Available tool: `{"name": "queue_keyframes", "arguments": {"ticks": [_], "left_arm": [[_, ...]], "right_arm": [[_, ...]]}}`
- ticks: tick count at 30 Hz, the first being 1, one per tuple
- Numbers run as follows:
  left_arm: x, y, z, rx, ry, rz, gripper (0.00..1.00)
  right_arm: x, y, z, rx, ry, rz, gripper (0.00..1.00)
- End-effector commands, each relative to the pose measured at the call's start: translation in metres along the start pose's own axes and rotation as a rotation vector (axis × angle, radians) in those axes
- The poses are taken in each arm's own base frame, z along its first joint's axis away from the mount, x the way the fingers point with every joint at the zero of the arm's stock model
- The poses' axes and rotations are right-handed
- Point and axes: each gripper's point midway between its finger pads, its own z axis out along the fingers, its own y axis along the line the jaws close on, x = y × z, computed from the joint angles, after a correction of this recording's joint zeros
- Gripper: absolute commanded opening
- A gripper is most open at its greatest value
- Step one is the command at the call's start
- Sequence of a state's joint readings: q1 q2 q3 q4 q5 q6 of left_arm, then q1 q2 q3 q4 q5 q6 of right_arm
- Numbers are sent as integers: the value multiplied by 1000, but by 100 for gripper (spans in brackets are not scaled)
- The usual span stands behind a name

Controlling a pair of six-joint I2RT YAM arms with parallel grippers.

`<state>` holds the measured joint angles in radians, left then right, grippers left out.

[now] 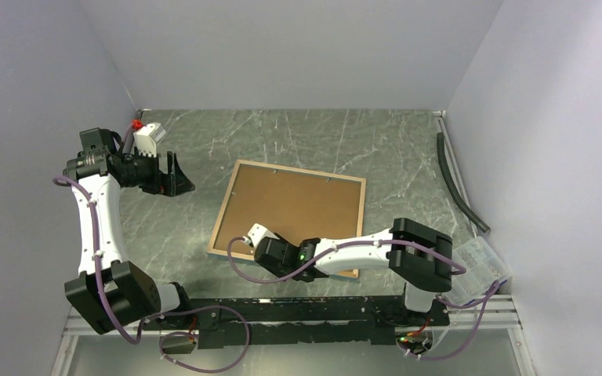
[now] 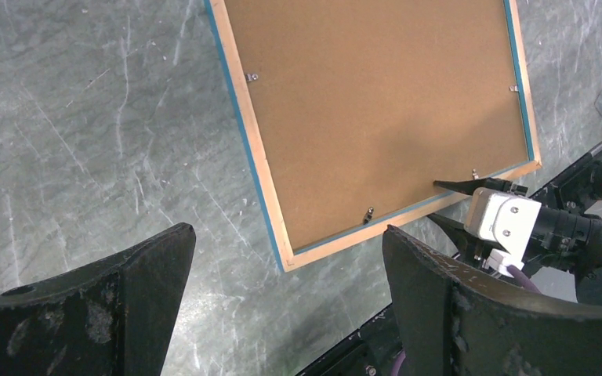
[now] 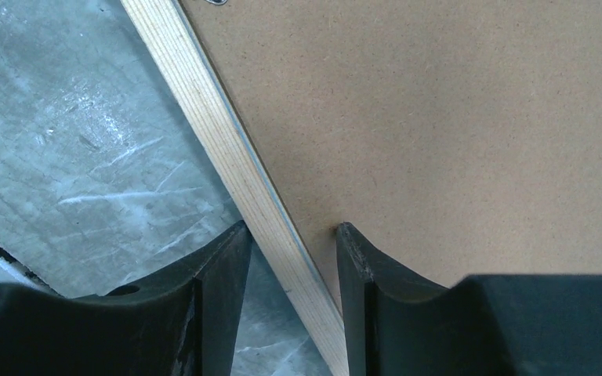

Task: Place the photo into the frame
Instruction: Turn over the photo frame at the center of the board.

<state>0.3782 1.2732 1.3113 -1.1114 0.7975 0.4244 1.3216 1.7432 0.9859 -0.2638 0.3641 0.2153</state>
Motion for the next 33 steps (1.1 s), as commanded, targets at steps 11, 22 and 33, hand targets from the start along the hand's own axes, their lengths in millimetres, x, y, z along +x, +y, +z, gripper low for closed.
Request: {"name": "queue_keyframes", "arguments": {"ticks": [11,22,33], "left_arm": [[-2,-18,-5,68,-25,45,95],[-2,-19,-4,84,-23,47,95],[12,-23,0,121,-4,110,95]], "right_arm": [[-6,-10,4,27,-29,-6,61],[11,-7,16,-9,15,7,50],[-39,-22,-3,39,-90,46,0]]}}
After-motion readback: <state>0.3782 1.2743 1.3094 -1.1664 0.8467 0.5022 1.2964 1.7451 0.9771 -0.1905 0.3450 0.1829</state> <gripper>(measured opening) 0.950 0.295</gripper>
